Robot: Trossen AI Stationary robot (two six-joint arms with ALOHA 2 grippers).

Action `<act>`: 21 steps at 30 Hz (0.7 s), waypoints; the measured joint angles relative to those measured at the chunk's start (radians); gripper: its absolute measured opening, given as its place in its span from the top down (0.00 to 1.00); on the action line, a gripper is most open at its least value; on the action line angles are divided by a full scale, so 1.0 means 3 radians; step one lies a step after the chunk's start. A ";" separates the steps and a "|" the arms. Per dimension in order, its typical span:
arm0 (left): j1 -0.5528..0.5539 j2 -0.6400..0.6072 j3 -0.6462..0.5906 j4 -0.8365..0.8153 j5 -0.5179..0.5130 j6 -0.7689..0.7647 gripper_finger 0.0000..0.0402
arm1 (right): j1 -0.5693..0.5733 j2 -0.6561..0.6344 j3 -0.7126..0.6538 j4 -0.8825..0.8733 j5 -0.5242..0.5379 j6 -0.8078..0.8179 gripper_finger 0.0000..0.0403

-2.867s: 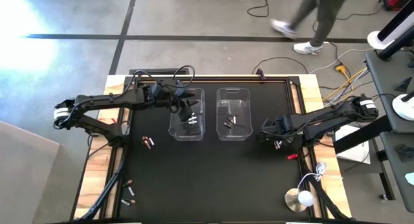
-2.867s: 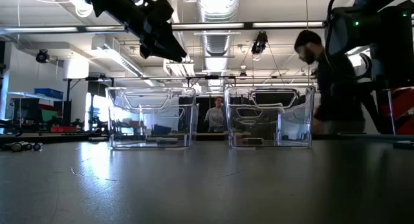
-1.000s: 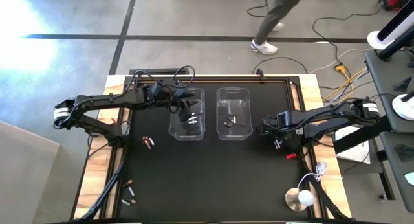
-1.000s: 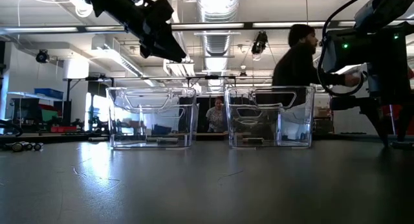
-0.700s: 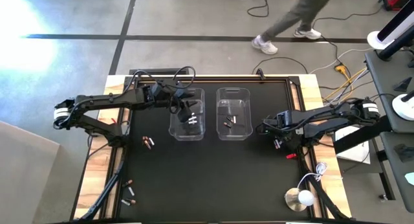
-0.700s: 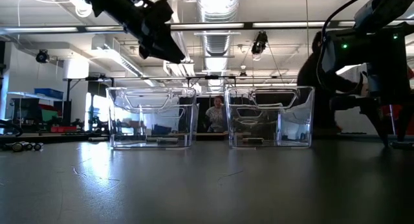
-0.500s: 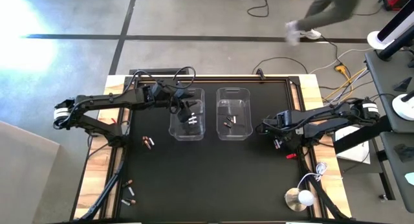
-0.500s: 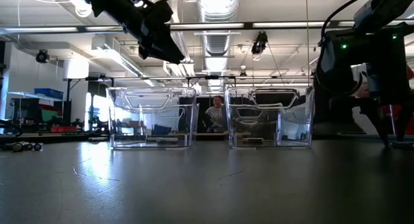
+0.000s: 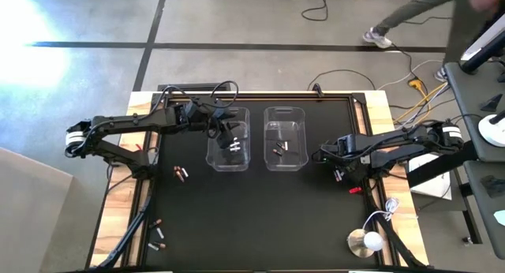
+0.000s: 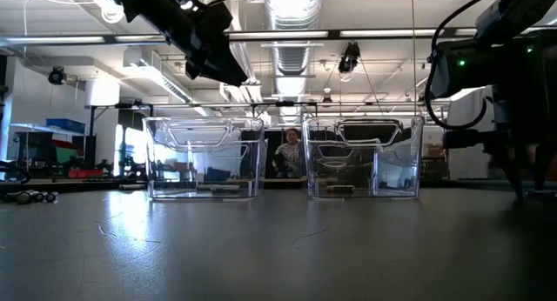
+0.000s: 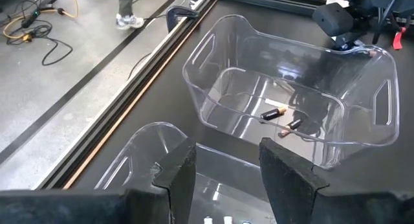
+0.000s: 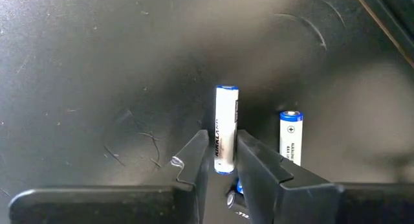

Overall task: Sort batteries
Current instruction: Put the white battery into the left transparent bin

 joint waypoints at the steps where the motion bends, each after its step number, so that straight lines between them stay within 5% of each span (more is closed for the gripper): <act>1: 0.0000 0.0000 0.0000 -0.0001 0.0000 -0.0005 0.63 | 0.0000 0.0000 0.0000 0.0001 -0.0004 0.0000 0.83; 21: 0.0000 0.0000 0.0000 -0.0005 0.0000 -0.0007 0.63 | 0.0000 -0.0069 -0.0003 0.0067 -0.0163 -0.0052 0.83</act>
